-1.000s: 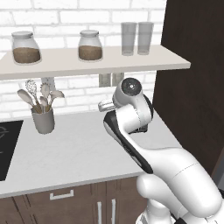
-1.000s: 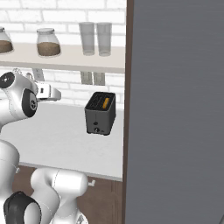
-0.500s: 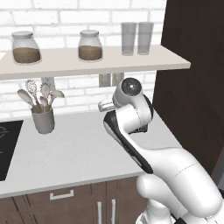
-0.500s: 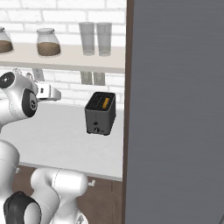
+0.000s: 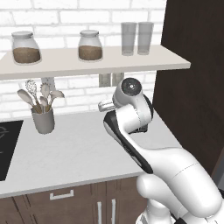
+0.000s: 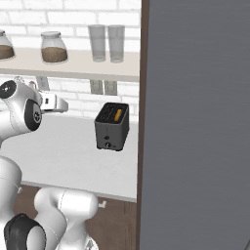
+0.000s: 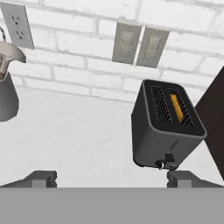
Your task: Start the toaster. Once the lever pops up, take the bread to the plate on the dining counter.
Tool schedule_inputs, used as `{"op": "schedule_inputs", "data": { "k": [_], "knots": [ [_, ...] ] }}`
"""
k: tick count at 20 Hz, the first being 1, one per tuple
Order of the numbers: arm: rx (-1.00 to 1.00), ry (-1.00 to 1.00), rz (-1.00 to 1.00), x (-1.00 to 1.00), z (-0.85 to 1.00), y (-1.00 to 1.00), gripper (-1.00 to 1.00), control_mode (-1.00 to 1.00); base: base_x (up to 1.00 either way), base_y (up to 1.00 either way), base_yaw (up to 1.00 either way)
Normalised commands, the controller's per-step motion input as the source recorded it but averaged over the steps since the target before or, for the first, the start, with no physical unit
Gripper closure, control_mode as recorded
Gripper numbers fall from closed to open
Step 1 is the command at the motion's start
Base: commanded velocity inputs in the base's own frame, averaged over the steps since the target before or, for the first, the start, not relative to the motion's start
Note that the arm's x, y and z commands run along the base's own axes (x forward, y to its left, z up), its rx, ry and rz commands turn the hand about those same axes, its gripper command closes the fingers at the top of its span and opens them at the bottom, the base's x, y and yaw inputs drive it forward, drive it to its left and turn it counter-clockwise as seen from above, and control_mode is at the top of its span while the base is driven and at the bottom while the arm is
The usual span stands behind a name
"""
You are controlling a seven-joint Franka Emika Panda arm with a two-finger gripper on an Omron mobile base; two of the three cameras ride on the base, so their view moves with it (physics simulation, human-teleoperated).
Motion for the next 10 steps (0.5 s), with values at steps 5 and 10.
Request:
{"op": "schedule_inputs", "data": {
  "k": [5,10],
  "knots": [
    [0.0,0.0,0.0,0.0,0.0,0.0,-1.0,-1.0,0.0,0.0,0.0],
    [0.0,0.0,0.0,0.0,0.0,0.0,-1.0,-1.0,0.0,0.0,0.0]
  ]
}}
